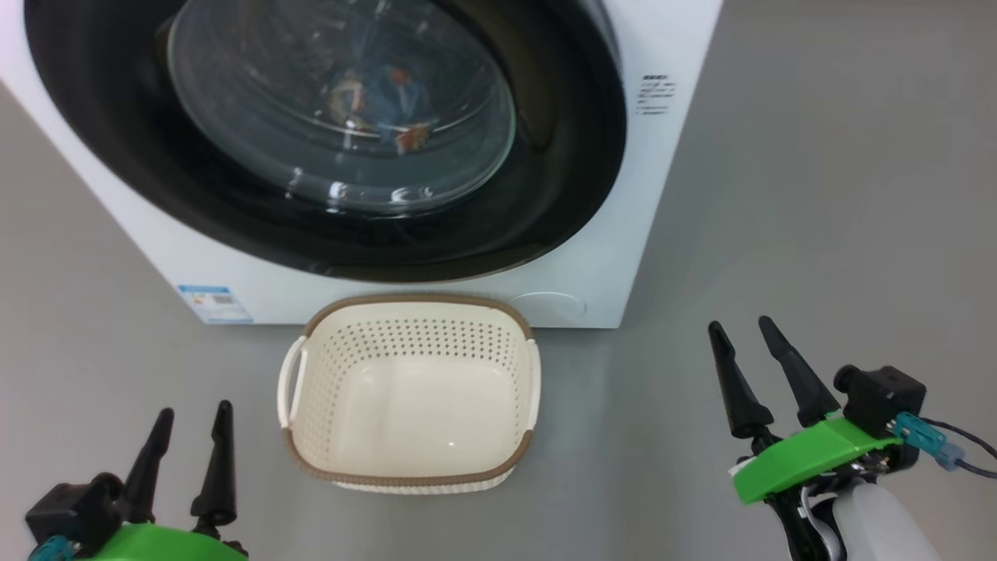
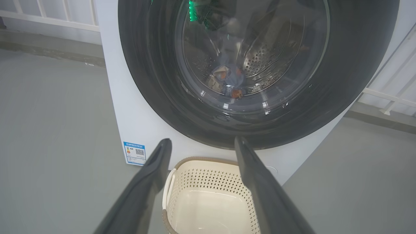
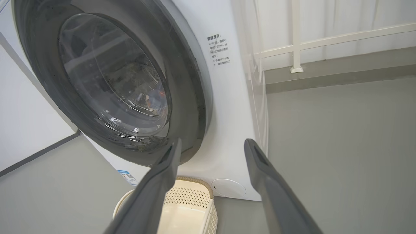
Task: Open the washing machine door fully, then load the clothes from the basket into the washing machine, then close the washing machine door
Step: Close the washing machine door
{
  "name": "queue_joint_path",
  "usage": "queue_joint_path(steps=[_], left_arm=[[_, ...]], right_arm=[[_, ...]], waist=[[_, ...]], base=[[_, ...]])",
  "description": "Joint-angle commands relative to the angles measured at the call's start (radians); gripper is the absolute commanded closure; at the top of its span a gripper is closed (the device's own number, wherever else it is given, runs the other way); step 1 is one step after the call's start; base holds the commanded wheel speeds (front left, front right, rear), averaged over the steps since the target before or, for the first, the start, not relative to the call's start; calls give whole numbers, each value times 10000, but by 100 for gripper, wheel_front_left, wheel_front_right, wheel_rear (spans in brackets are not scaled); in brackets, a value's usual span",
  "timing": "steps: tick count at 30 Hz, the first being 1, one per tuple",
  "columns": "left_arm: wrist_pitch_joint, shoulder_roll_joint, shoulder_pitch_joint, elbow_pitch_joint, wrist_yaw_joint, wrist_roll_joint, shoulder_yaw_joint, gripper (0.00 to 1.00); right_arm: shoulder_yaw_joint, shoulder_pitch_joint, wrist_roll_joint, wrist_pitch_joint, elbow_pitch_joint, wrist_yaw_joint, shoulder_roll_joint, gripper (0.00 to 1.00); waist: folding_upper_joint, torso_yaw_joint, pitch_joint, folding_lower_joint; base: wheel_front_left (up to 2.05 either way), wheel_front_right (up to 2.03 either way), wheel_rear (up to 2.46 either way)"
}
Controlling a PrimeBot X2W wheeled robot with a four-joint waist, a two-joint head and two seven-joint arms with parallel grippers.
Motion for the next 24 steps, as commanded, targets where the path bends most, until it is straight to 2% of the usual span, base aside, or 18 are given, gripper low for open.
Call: queue_joint_path(steps=[1,11,24], left_arm=[[-65,316,-76,-189,-27,28,460,0],[-65,391,369,-167,-27,67,954,0],[-65,364,626,-2,-27,229,1153,0]], right_arm=[[104,142,44,-48,-305,-13,54,0],[-249,712,8,-48,-435,-13,-21,0],[-555,1159,23,-48,-480,-13,-149,0]], waist=[[0,-458,-345,0],[0,-1160,-646,0],[0,-1358,-976,0]], base=[[0,0,0],[0,0,0],[0,0,0]])
